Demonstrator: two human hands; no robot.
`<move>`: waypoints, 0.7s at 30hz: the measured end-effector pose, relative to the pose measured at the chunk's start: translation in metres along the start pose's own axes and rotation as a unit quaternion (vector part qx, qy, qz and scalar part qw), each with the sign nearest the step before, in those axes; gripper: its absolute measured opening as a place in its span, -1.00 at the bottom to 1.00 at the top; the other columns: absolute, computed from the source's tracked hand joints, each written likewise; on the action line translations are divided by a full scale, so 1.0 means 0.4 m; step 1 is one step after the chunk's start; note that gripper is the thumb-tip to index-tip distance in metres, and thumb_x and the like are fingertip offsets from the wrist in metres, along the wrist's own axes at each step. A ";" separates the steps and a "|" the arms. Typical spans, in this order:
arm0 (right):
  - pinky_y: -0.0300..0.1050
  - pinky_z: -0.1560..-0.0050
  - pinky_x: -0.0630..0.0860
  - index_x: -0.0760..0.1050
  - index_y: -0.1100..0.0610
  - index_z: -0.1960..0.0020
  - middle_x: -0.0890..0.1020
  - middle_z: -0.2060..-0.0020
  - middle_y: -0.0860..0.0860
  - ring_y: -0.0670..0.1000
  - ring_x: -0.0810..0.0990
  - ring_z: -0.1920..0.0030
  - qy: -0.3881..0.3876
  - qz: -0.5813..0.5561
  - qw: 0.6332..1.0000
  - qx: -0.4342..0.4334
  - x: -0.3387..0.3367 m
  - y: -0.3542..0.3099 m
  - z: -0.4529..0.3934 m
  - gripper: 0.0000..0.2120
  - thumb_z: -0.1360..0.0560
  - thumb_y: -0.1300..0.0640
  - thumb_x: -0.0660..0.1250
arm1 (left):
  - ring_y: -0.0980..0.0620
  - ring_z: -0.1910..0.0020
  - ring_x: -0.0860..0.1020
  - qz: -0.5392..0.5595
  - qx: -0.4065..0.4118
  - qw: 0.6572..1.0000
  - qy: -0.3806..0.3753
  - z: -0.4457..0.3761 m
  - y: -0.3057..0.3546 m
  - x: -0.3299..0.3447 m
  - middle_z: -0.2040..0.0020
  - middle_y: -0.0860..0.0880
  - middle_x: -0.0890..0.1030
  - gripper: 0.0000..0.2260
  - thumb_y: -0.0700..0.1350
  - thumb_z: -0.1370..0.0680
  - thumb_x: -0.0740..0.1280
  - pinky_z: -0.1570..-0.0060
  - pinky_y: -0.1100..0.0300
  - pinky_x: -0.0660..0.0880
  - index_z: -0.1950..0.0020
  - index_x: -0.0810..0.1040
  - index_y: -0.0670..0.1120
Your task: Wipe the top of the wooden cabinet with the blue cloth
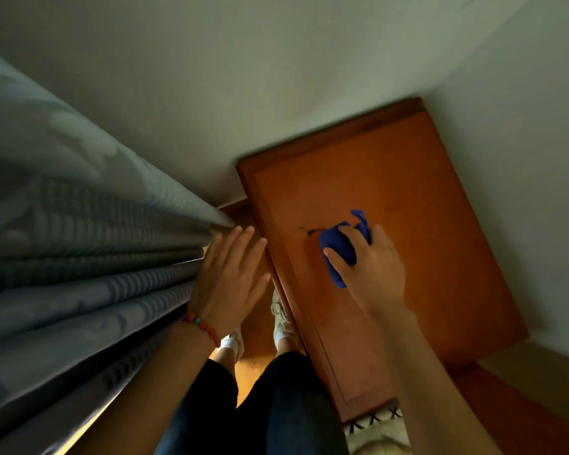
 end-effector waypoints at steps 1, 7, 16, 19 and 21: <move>-0.14 0.31 0.34 0.49 0.10 -0.14 0.51 0.10 0.17 0.14 0.50 0.20 0.000 -0.003 1.000 0.005 -0.027 -0.005 0.014 -0.64 -0.40 -0.02 0.39 | -0.27 -0.20 0.47 0.000 0.000 1.000 -0.003 0.010 0.010 -0.023 -0.21 -0.29 0.51 -0.53 0.06 -0.50 0.11 -0.15 -0.24 0.36 -0.21 0.51 -0.24; -0.08 0.22 0.41 0.43 0.09 -0.24 0.46 -0.06 0.16 0.13 0.49 0.07 -0.023 -0.022 0.999 0.019 -0.156 -0.051 0.101 -0.59 -0.44 -0.03 0.34 | -0.27 -0.18 0.49 0.005 -0.010 1.000 -0.008 0.073 0.049 -0.156 -0.21 -0.30 0.50 -0.54 0.05 -0.49 0.12 -0.08 -0.27 0.42 -0.20 0.52 -0.24; -0.07 0.08 0.40 0.29 0.03 -0.34 0.36 -0.19 0.13 0.12 0.44 -0.06 -0.085 -0.015 0.996 -0.019 -0.235 -0.096 0.154 -0.53 -0.48 -0.06 0.27 | -0.25 -0.15 0.52 -0.016 -0.051 0.998 0.014 0.146 0.098 -0.260 -0.18 -0.28 0.53 -0.54 0.05 -0.47 0.11 -0.09 -0.21 0.44 -0.16 0.55 -0.23; -0.05 0.10 0.43 0.32 0.05 -0.32 0.38 -0.18 0.14 0.13 0.45 -0.05 -0.076 -0.005 0.996 -0.042 -0.264 -0.117 0.168 -0.54 -0.48 -0.05 0.29 | -0.24 -0.14 0.52 -0.008 -0.076 0.997 0.031 0.182 0.111 -0.283 -0.17 -0.28 0.54 -0.54 0.04 -0.46 0.12 -0.08 -0.19 0.43 -0.16 0.55 -0.24; -0.04 0.11 0.45 0.36 0.07 -0.30 0.41 -0.14 0.15 0.13 0.46 -0.02 -0.063 -0.001 0.996 -0.057 -0.282 -0.131 0.188 -0.55 -0.46 -0.04 0.31 | -0.22 -0.14 0.52 -0.001 -0.093 0.995 0.040 0.212 0.118 -0.293 -0.17 -0.27 0.53 -0.53 0.04 -0.45 0.12 -0.14 -0.11 0.41 -0.17 0.55 -0.23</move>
Point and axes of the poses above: each hand's wrist, its own z-axis away from the middle knuckle, its own x-axis out of the palm, y = z × x, the point moved 6 cm from there along -z, towards the middle knuckle
